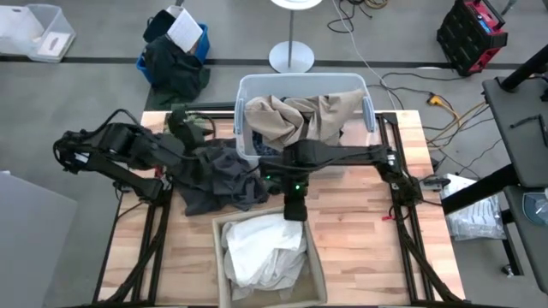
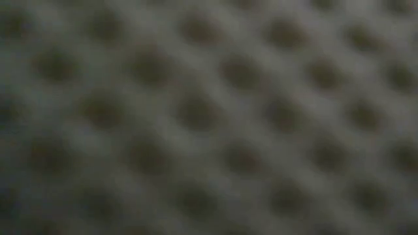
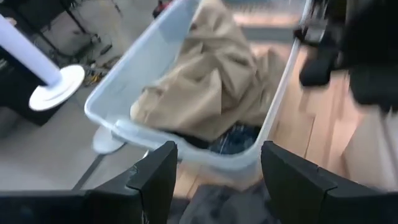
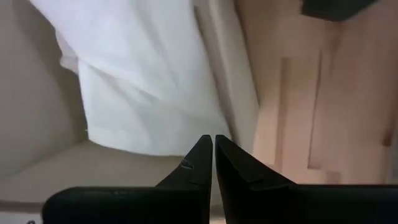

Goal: Sort clothes
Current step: Adjust the laundry organizer, then put the gray shorts into the transparent bin

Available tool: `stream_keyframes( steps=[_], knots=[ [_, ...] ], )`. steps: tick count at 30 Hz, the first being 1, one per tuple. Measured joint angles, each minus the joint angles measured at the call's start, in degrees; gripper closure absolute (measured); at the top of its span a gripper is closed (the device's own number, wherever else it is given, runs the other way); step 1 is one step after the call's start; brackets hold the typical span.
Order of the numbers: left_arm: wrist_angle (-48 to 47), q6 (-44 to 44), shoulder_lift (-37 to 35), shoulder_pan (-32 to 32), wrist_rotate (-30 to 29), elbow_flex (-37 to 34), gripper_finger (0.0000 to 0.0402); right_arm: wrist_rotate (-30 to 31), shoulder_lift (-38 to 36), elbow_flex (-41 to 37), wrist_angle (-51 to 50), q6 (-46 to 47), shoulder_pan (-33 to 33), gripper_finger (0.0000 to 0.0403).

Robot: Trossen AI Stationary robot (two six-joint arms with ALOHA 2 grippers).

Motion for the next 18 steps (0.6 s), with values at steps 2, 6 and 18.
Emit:
stream_keyframes(
  steps=[2, 6, 18],
  knots=[
    [-3.1, -1.0, 0.6, 0.0, 0.0, 0.0, 0.0192, 0.9, -0.6, -0.1, 0.0, 1.3, -0.7, 0.0390],
    [-9.3, -5.0, 0.9, 0.0, 0.0, 0.0, 0.0192, 4.7, -1.8, -0.4, 0.2, 4.5, -1.9, 0.0390],
    [-12.4, -7.5, -1.8, 0.1, -0.1, 0.0, 0.0192, -2.0, -3.6, -0.5, 0.3, 4.8, -2.2, 0.0391]
  ],
)
